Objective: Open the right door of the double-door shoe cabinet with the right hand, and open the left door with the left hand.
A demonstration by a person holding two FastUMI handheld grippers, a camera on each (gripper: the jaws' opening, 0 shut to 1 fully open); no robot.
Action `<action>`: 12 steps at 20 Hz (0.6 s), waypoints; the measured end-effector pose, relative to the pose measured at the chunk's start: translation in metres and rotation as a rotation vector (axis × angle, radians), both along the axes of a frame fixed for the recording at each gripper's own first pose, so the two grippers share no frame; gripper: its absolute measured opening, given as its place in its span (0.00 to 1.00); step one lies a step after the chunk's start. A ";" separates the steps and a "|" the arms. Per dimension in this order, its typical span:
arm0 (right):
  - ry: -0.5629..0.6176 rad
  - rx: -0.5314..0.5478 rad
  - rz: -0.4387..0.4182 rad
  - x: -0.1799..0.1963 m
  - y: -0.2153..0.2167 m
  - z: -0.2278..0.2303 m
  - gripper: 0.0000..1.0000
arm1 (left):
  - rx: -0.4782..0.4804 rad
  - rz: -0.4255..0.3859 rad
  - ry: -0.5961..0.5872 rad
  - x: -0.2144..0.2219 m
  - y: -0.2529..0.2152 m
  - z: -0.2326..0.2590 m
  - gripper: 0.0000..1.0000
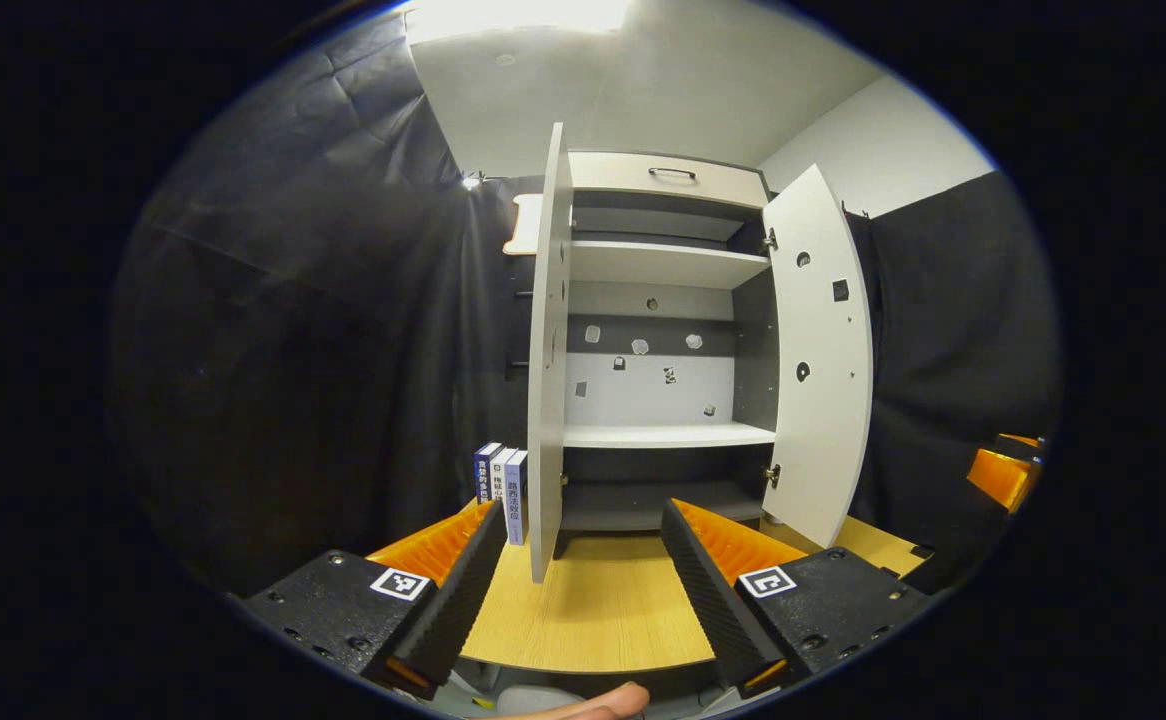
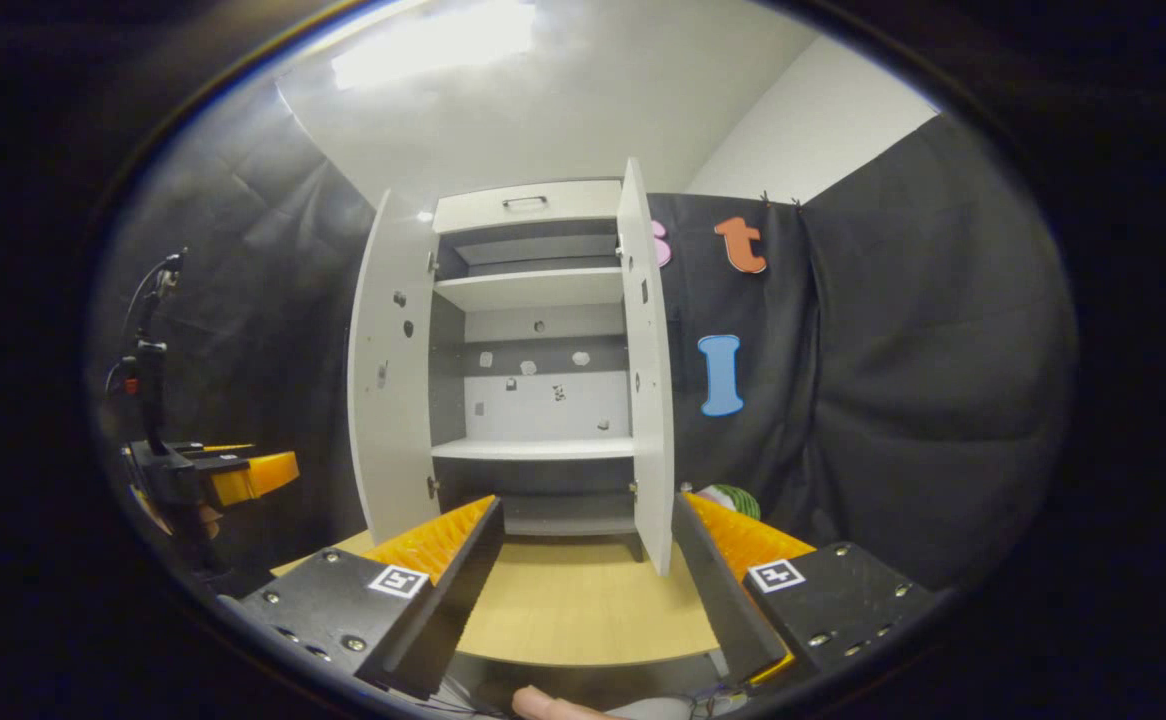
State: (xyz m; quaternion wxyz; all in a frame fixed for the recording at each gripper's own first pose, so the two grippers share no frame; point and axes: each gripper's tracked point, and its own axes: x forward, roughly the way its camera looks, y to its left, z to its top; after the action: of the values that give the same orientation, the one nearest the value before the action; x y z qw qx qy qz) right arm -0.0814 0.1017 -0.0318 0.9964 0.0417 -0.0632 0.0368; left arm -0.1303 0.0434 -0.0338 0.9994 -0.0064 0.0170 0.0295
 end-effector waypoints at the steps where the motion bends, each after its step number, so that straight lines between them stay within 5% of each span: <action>1: 0.000 0.002 0.000 0.000 0.001 0.000 1.00 | 0.009 -0.009 0.000 -0.001 -0.004 0.001 0.96; 12: -0.008 0.003 -0.016 -0.002 -0.001 0.006 1.00 | 0.052 -0.037 -0.033 -0.007 -0.016 0.018 0.96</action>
State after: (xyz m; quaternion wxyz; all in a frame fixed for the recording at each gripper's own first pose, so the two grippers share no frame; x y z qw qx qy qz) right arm -0.0833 0.1003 -0.0257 0.9964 0.0424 -0.0676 0.0288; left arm -0.1376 0.0277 -0.0161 0.9997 0.0197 0.0001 0.0114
